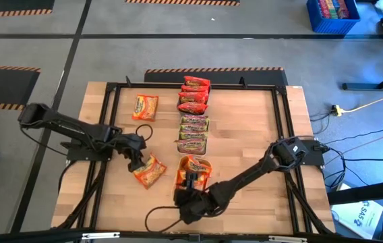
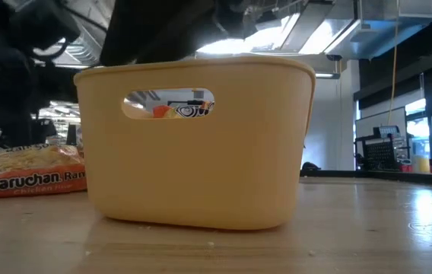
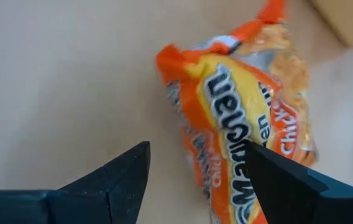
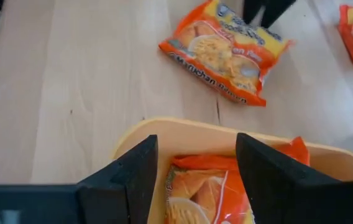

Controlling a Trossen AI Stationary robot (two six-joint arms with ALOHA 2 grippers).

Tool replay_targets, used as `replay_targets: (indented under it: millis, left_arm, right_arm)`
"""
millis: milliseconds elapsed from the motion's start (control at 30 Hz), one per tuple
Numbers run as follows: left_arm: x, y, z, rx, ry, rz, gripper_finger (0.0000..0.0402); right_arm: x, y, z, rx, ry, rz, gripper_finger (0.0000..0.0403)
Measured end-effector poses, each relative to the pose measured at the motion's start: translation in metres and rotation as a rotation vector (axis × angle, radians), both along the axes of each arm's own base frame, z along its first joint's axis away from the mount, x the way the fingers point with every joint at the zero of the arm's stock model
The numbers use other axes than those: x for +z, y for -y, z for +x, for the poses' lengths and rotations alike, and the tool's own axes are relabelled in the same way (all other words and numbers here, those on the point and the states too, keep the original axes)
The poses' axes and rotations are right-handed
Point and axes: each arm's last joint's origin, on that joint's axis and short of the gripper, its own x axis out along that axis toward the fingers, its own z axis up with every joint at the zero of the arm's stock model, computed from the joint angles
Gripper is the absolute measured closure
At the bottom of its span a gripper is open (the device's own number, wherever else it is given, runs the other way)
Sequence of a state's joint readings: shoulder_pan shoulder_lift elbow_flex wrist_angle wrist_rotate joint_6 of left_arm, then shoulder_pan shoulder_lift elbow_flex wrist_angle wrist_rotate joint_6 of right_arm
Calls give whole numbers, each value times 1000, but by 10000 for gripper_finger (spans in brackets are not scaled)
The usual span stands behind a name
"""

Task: Sort Maruchan noodles
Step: Put the orange noodle pack into the yellow bin

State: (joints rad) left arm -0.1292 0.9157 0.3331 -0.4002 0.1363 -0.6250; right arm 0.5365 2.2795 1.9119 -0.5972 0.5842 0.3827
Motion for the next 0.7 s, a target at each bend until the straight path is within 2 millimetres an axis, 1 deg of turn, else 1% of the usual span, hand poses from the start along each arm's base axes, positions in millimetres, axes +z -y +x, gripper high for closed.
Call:
replay_targets:
  millis: [133,267,367,533,700]
  left_arm:
    - [-16,0,-2,-6,77,-82,145]
    - [-25,1,-5,-8,110,-141,145]
    - [-25,2,-5,-34,105,-189,145]
    - [-18,5,-2,-100,116,-257,145]
    - [-18,5,-3,-100,103,-281,145]
  right_arm:
    - [-7,1,-2,-21,-9,10,205]
    - [-10,2,-3,-28,-15,11,205]
    - [-10,2,-3,-28,-14,12,205]
    - [-9,2,-3,-28,-13,13,205]
    - [-9,1,-2,-29,0,19,205]
